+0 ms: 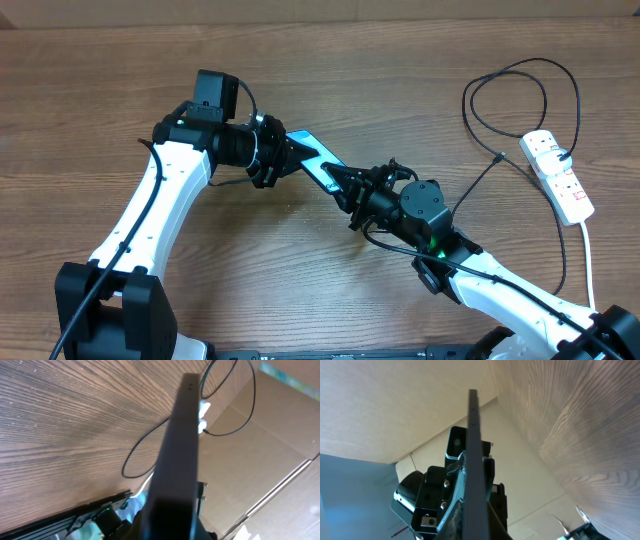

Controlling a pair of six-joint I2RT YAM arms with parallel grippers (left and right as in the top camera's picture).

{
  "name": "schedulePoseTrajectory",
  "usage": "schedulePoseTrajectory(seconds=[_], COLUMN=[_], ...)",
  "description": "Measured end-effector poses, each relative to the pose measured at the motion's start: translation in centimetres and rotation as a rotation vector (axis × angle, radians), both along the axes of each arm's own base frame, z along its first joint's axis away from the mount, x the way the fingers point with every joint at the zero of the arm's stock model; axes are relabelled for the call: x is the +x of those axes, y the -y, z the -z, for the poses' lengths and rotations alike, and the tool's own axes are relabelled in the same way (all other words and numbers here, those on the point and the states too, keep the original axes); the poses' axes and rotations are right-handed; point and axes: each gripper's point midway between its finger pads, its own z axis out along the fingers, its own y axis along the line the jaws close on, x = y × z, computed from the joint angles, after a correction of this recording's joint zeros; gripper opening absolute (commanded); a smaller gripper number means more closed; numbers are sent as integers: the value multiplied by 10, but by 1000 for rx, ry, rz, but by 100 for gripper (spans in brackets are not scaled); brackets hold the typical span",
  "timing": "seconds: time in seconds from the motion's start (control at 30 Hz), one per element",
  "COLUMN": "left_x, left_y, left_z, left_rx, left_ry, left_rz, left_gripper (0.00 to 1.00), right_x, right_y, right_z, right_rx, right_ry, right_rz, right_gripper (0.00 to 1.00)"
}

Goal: Plug charger to phone and switch on socket
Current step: 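Grasp the phone's top end with the left gripper, holding with both, then release the right gripper and rotate the phone upright with the left gripper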

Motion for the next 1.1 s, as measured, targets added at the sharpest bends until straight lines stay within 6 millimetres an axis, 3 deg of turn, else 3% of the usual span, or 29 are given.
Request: schedulePoseTrajectory(seconds=[0.4,0.47,0.5,0.57,0.7,0.83,0.97,1.1], left_x=[8,10,11,12,16,20,26,23], left_y=[3,4,4,5,2,-6,-18,-32], left_z=[3,3,2,2,4,11,17,21], left_rx=[-7,-11,-14,-17,10,64,118,154], left_ry=[-51,-46,-44,-41,-5,57,159,230], left_rz=[-76,-80,-84,-88,-88,-73,-27,39], left_gripper=[4,4,4,4,5,4,4,4], right_x=[7,9,9,8,2,-6,-16,-32], right_y=[7,9,10,11,11,14,21,31], right_z=[9,9,10,15,33,50,71,99], right_rx=[-36,-38,-42,-55,-100,-150,-215,-330], right_ry=[-30,-30,-35,-51,-117,-188,-274,-343], right_rz=[57,69,72,72,51,38,38,5], right_gripper=[13,23,33,37,61,65,76,77])
